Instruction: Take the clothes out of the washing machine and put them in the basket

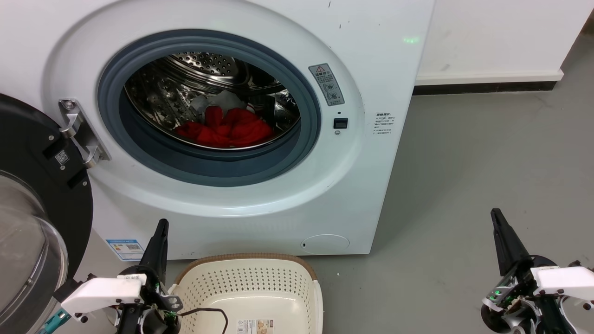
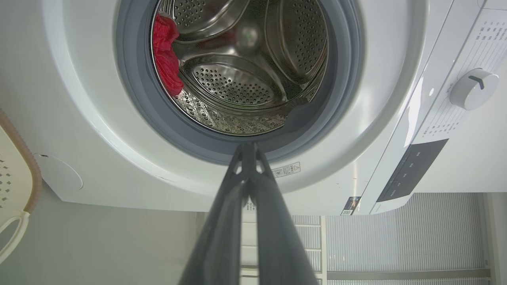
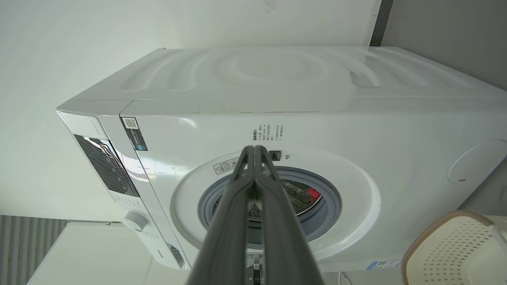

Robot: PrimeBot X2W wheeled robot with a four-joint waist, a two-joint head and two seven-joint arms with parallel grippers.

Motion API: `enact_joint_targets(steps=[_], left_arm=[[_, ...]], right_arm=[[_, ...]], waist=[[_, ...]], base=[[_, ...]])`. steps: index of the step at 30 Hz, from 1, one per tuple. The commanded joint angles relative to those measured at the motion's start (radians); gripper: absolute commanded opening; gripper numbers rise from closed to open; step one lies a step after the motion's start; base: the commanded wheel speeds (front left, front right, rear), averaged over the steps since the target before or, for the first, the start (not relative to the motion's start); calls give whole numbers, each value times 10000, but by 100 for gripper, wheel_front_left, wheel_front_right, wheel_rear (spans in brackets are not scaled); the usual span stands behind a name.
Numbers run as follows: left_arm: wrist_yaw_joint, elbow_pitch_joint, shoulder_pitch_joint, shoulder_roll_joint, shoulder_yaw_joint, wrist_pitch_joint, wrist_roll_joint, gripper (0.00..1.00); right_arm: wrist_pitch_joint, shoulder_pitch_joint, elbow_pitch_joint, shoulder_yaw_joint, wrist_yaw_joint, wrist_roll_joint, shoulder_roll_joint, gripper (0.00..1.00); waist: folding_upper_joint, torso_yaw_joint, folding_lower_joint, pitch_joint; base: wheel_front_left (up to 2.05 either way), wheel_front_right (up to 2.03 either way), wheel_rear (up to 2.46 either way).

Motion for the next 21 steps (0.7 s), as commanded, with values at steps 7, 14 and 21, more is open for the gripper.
enact_joint_targets(steps=[7, 14, 21], left_arm=[[-24, -13, -53, -28, 31, 38, -17, 0], [-24, -13, -53, -28, 31, 38, -17, 0], [-24, -13, -53, -28, 31, 38, -17, 0]], right_arm=[[-5, -138, 15, 7, -4, -43, 38, 0], [-5, -138, 15, 7, -4, -43, 38, 0], [-5, -138, 15, 8, -4, -43, 38, 0]], waist=[[-1, 0, 0, 0], [-1, 0, 0, 0], [-1, 0, 0, 0]], base=[[0, 0, 0], [0, 0, 0], [0, 0, 0]])
